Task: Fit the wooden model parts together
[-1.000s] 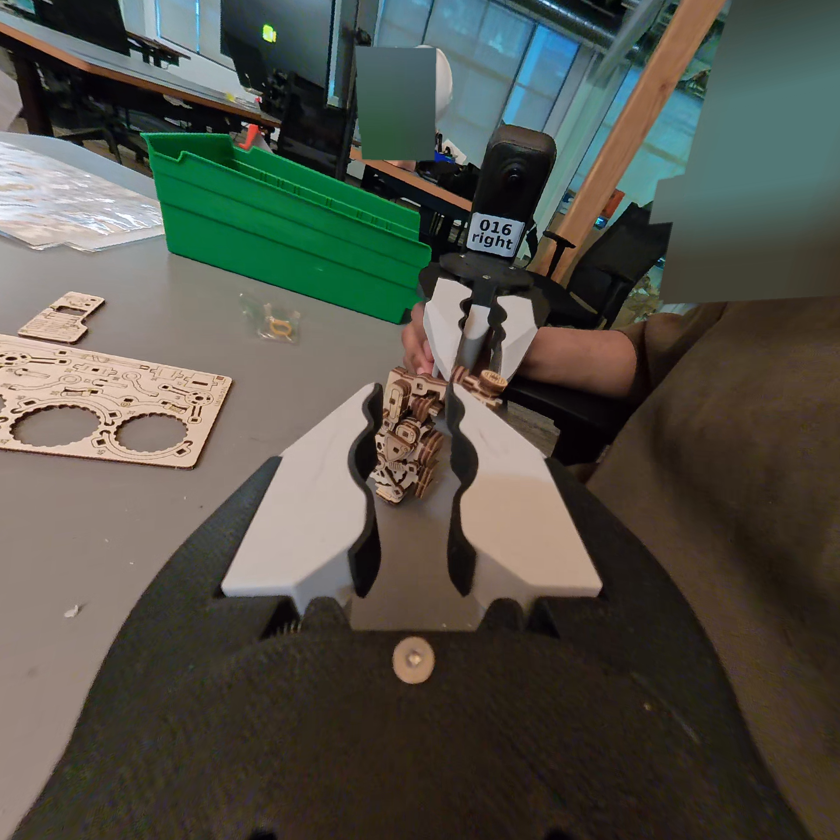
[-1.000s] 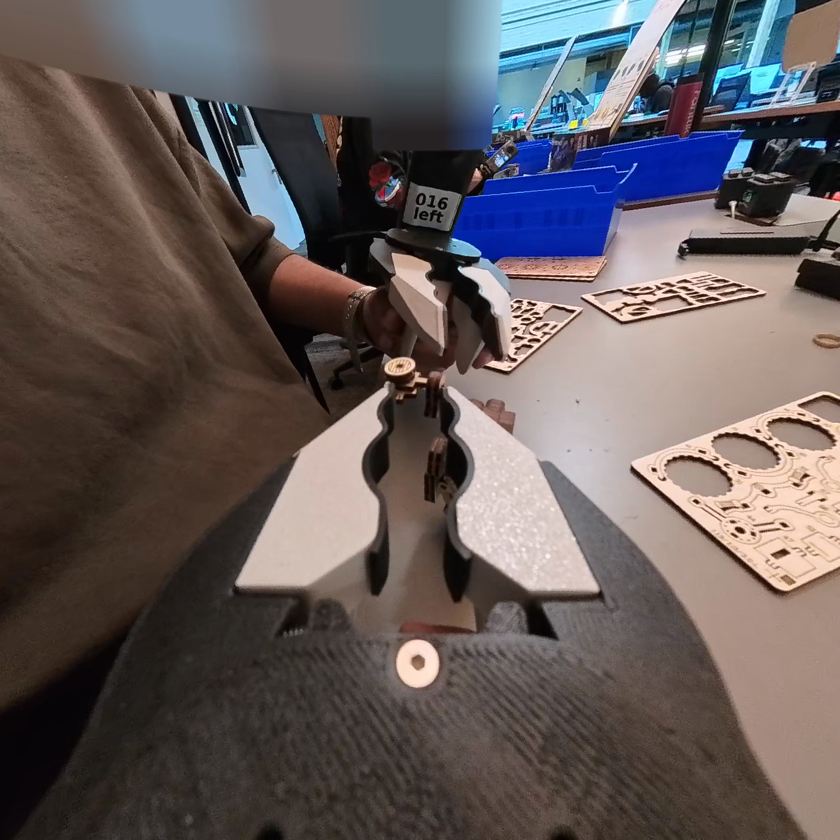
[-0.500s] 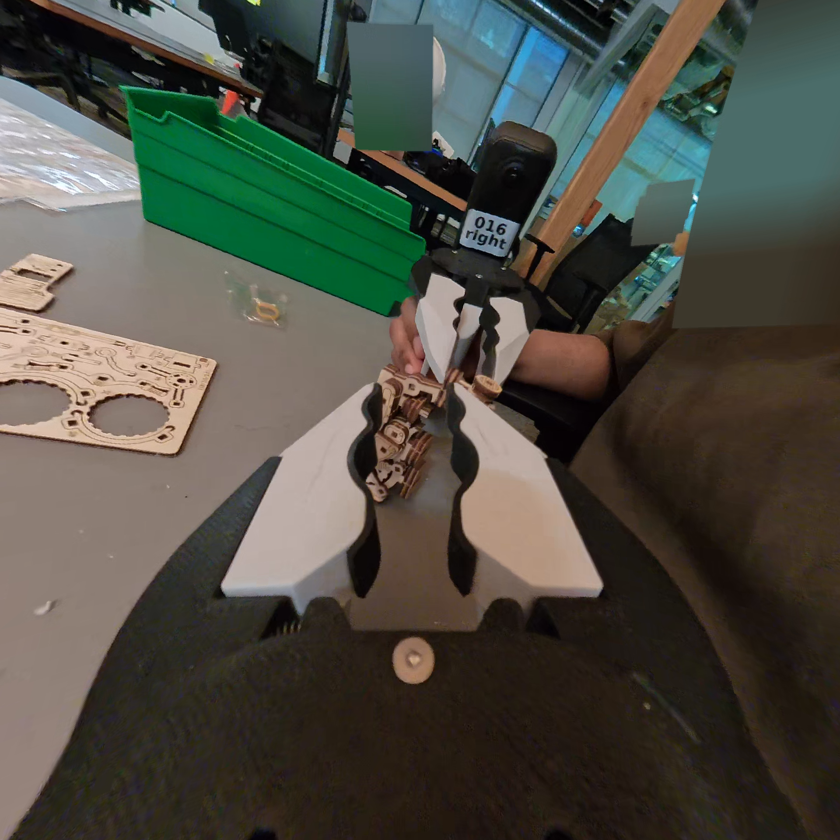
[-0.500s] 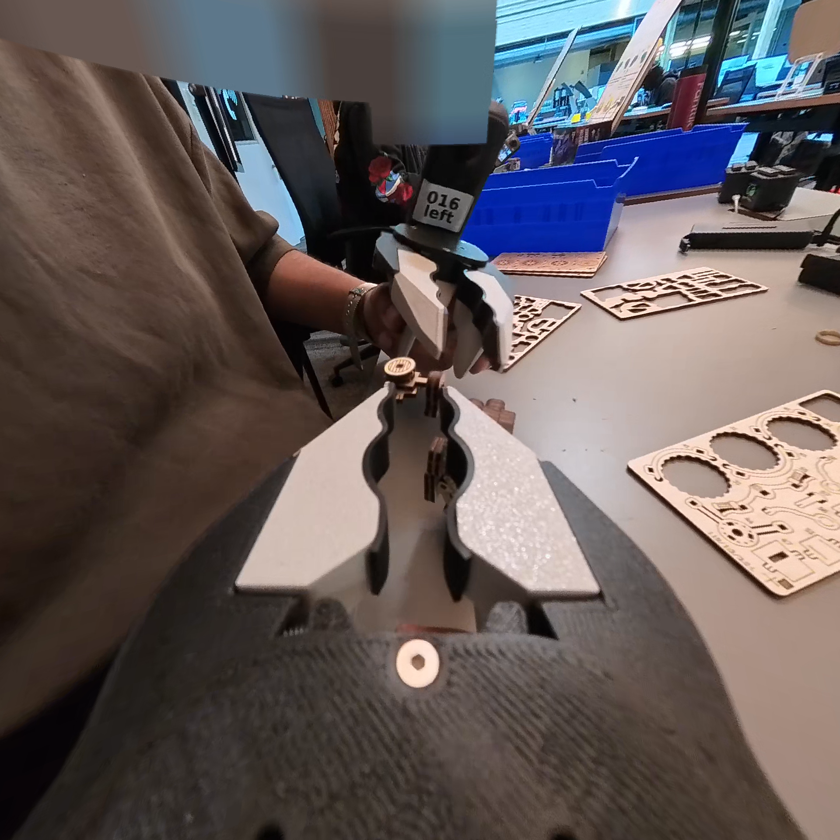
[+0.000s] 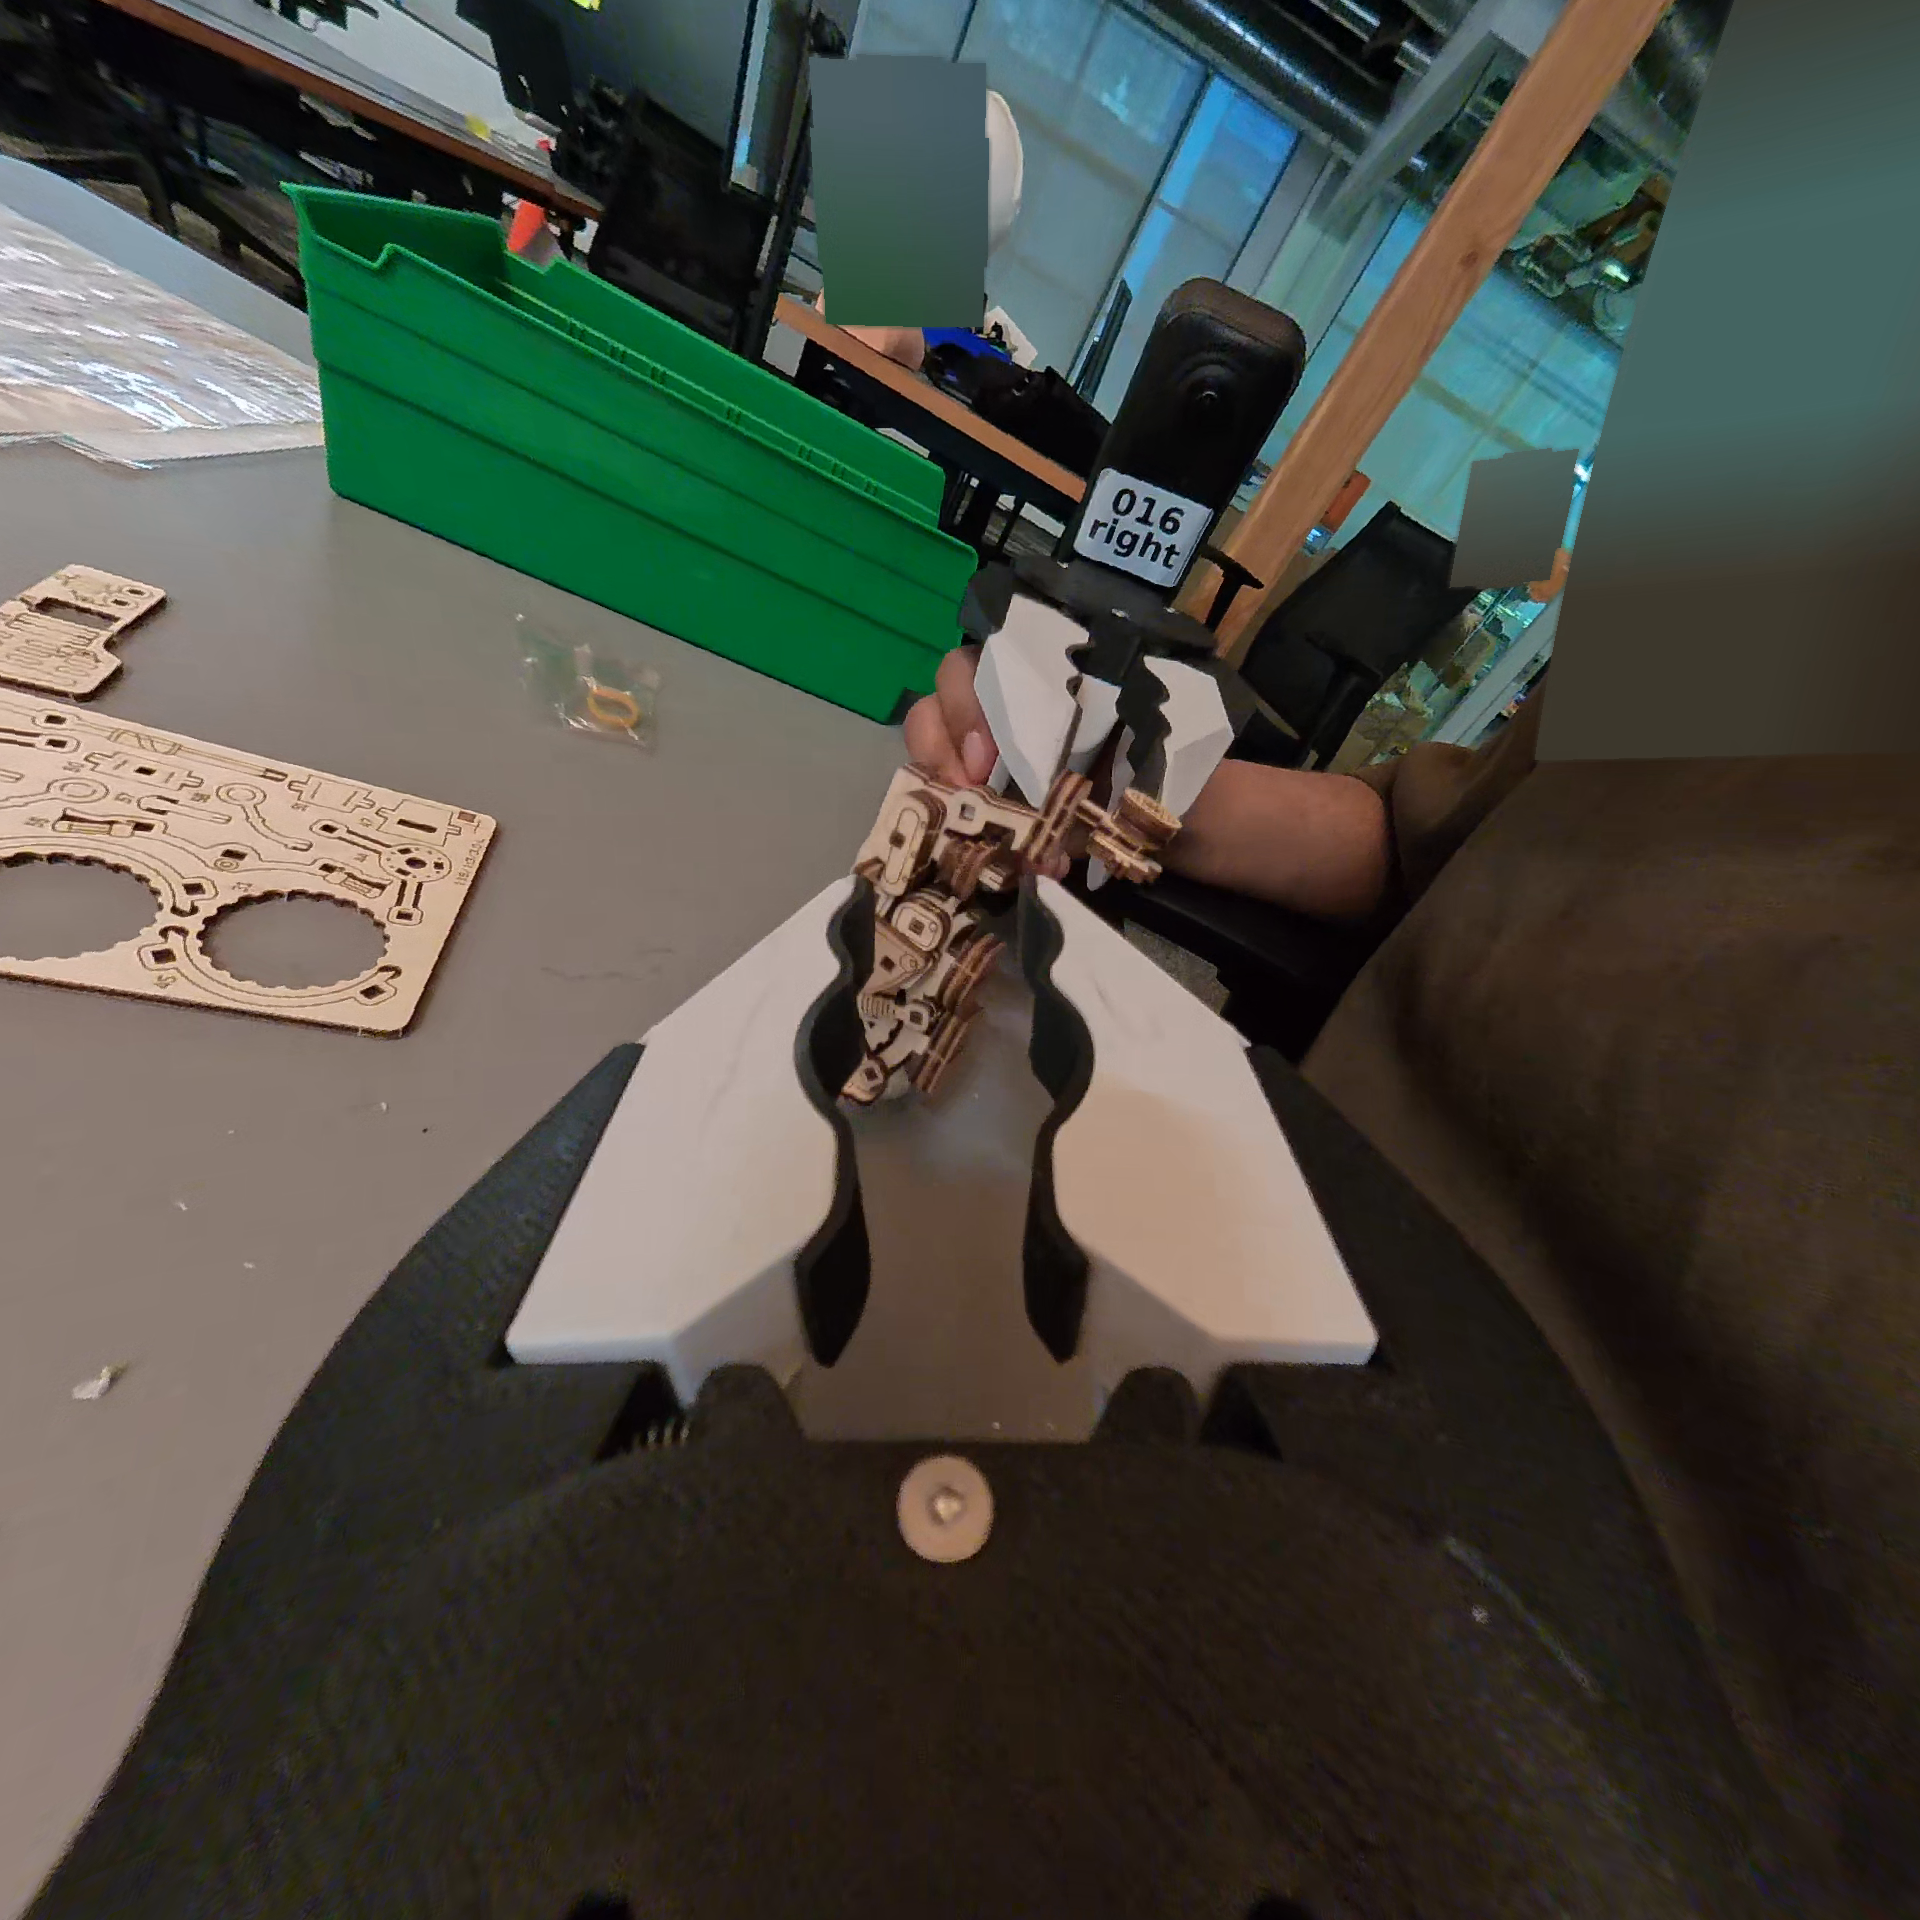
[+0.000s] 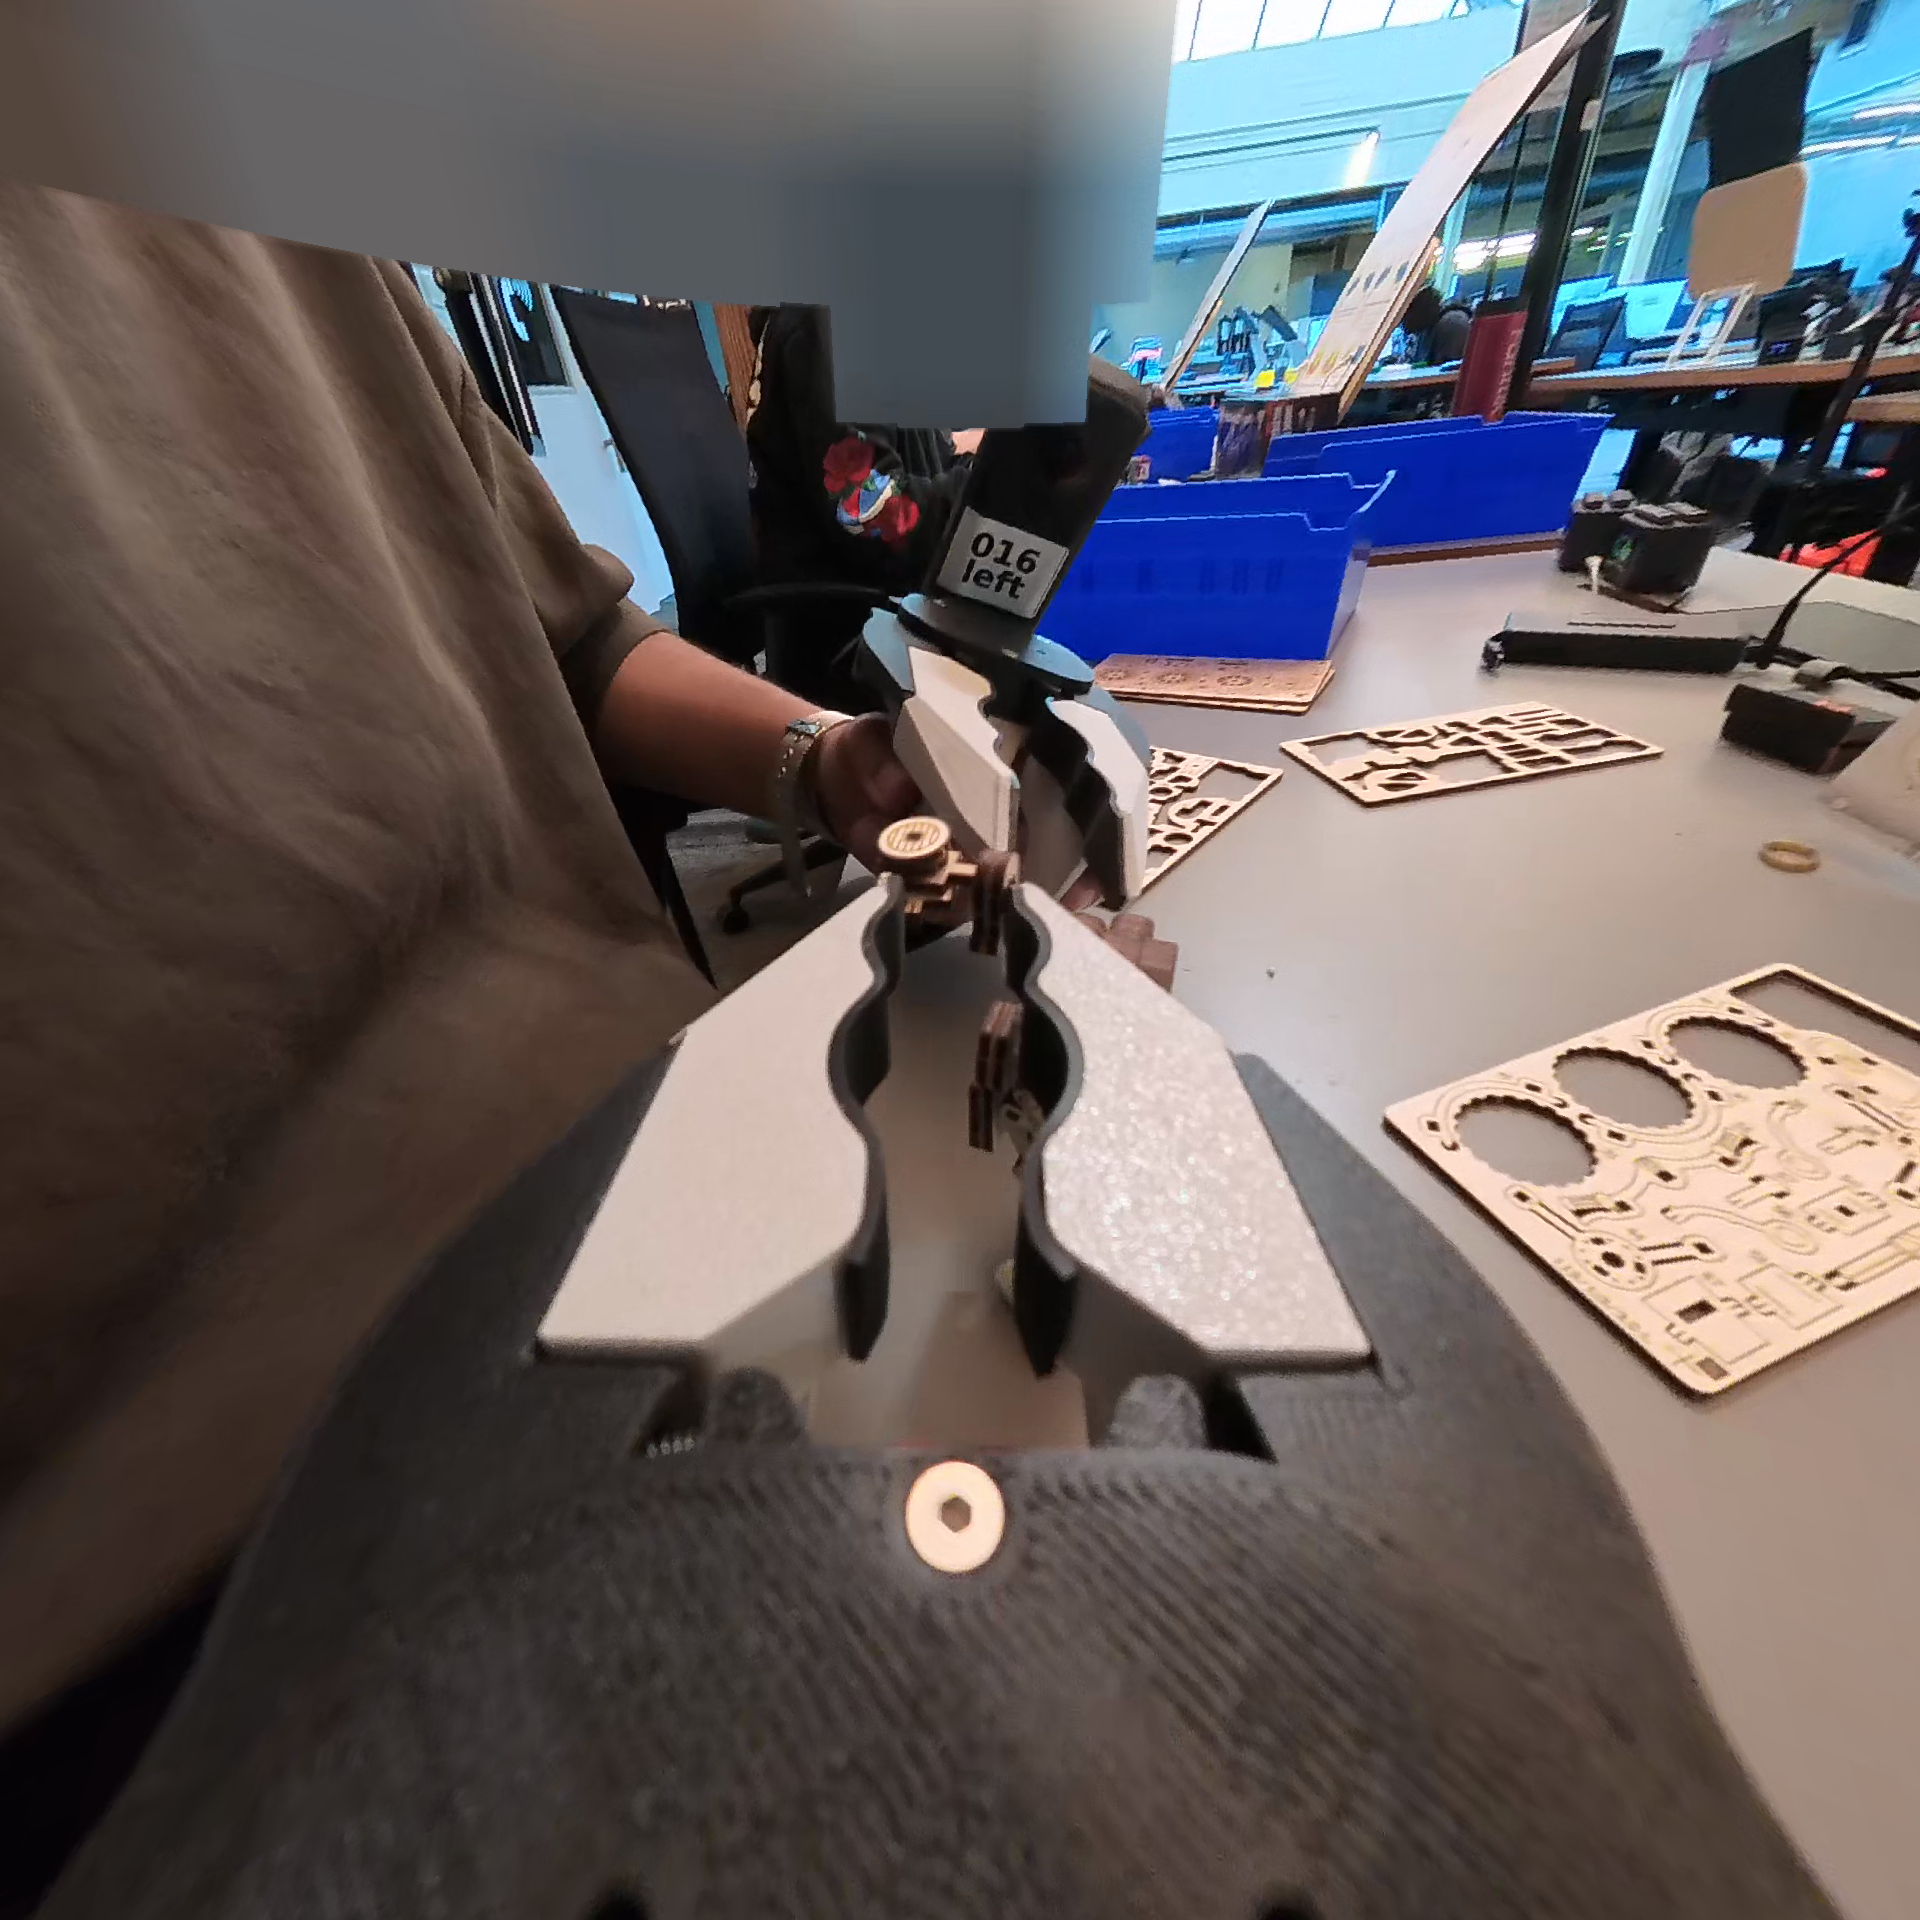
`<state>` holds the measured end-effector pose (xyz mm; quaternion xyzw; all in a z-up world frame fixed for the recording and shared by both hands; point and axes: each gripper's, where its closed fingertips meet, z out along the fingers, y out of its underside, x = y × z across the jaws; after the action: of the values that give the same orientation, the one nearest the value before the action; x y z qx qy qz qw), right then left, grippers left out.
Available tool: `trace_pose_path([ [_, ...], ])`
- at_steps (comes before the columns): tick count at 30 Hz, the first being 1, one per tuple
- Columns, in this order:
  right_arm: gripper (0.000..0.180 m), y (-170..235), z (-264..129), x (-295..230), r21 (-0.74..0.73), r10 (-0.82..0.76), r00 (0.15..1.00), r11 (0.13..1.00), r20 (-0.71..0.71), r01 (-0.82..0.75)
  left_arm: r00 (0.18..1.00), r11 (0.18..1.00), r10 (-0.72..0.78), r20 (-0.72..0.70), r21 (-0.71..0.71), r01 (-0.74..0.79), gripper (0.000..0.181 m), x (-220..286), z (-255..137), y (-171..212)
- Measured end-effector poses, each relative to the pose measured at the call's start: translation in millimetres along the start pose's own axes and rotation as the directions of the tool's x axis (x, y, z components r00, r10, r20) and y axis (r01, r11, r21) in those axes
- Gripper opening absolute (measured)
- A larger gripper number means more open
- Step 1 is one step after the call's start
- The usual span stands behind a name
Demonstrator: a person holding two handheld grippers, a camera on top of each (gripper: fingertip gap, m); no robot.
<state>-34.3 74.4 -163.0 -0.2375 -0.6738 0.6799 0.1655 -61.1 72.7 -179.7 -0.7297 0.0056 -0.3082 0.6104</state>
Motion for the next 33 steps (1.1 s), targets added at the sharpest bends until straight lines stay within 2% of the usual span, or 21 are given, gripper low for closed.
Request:
trace_pose_path([
  [33,0.017,7,1,3,-0.039,-0.005,1.0,0.999,-0.012,0.005,1.0,1.0,0.01,-0.011,-0.014,-0.01,0.028,2,3,3],
])
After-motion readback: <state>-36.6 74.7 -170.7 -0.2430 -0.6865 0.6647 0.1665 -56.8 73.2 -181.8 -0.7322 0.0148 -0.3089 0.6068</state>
